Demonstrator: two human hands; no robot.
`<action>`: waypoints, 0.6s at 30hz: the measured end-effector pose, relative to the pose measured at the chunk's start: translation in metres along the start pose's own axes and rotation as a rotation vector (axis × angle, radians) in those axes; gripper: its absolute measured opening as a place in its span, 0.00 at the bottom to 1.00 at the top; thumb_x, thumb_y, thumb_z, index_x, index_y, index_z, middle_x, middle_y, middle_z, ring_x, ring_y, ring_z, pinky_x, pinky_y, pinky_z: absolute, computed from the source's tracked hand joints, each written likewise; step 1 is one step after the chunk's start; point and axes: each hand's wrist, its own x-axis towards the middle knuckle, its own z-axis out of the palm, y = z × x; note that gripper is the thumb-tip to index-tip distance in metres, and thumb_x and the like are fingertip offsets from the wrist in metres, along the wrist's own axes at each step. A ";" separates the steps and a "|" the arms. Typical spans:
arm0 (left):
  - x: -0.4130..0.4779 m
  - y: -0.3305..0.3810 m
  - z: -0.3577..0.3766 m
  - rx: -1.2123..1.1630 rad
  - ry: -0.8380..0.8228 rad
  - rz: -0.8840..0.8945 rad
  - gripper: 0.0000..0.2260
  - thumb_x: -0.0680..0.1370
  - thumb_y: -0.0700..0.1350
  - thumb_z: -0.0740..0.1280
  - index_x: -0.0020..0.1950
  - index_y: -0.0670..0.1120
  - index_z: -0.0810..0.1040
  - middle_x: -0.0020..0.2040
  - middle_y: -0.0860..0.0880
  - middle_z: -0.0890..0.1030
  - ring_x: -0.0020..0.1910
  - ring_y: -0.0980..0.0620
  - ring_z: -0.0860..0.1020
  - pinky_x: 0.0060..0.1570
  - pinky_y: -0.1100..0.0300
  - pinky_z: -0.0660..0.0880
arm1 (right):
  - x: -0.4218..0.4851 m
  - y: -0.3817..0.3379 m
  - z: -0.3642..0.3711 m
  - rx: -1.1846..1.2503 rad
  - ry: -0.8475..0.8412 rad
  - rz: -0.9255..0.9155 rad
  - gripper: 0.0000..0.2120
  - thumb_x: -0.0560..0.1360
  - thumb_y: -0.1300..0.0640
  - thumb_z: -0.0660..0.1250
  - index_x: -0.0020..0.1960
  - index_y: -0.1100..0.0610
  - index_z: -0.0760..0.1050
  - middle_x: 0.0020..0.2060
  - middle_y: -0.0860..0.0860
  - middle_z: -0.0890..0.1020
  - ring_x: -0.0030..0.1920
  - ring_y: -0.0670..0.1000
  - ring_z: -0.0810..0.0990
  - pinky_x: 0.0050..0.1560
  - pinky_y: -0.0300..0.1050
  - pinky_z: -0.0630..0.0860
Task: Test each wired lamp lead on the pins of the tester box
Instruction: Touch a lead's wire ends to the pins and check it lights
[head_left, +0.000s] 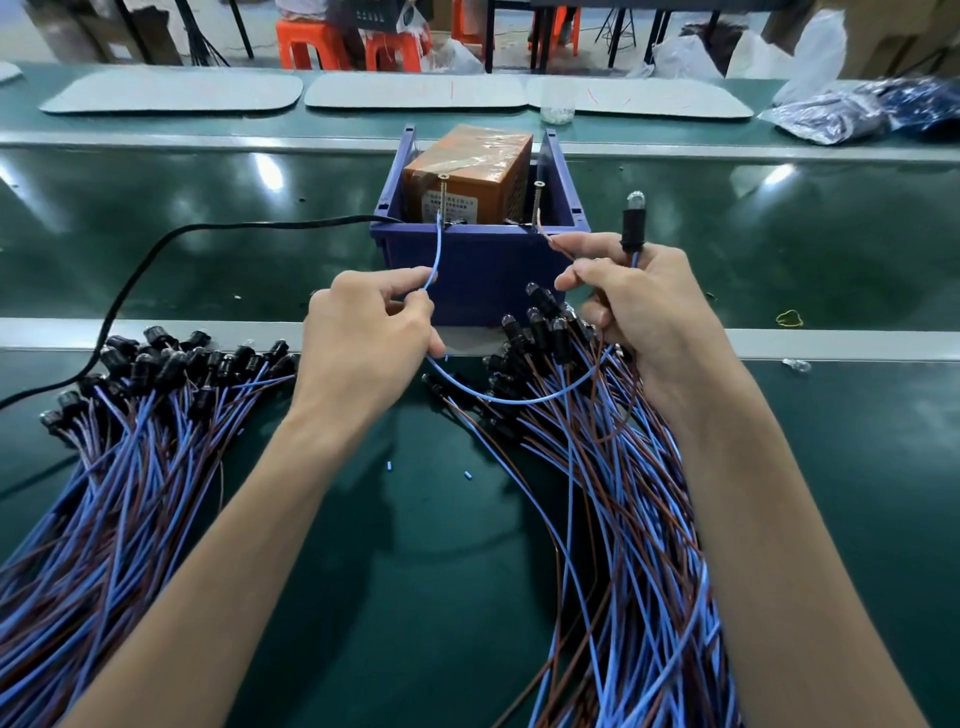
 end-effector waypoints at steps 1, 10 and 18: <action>-0.001 0.001 0.000 0.005 -0.003 0.005 0.13 0.77 0.42 0.62 0.57 0.51 0.82 0.23 0.58 0.77 0.21 0.66 0.69 0.32 0.62 0.67 | 0.000 0.000 -0.001 0.007 0.004 0.000 0.16 0.77 0.68 0.59 0.45 0.52 0.80 0.30 0.46 0.79 0.22 0.42 0.64 0.24 0.29 0.63; -0.003 0.003 0.000 0.013 -0.009 0.023 0.13 0.77 0.41 0.62 0.55 0.51 0.83 0.22 0.57 0.77 0.20 0.64 0.68 0.29 0.62 0.65 | -0.001 -0.001 -0.002 0.018 -0.001 -0.006 0.16 0.76 0.69 0.59 0.44 0.53 0.82 0.29 0.46 0.79 0.23 0.43 0.63 0.23 0.30 0.61; -0.003 0.002 0.001 0.012 -0.016 0.022 0.13 0.76 0.41 0.62 0.53 0.52 0.84 0.22 0.56 0.77 0.19 0.63 0.67 0.27 0.63 0.63 | -0.001 -0.002 -0.003 0.038 -0.002 -0.001 0.16 0.76 0.68 0.59 0.44 0.54 0.82 0.26 0.44 0.79 0.22 0.43 0.63 0.23 0.31 0.61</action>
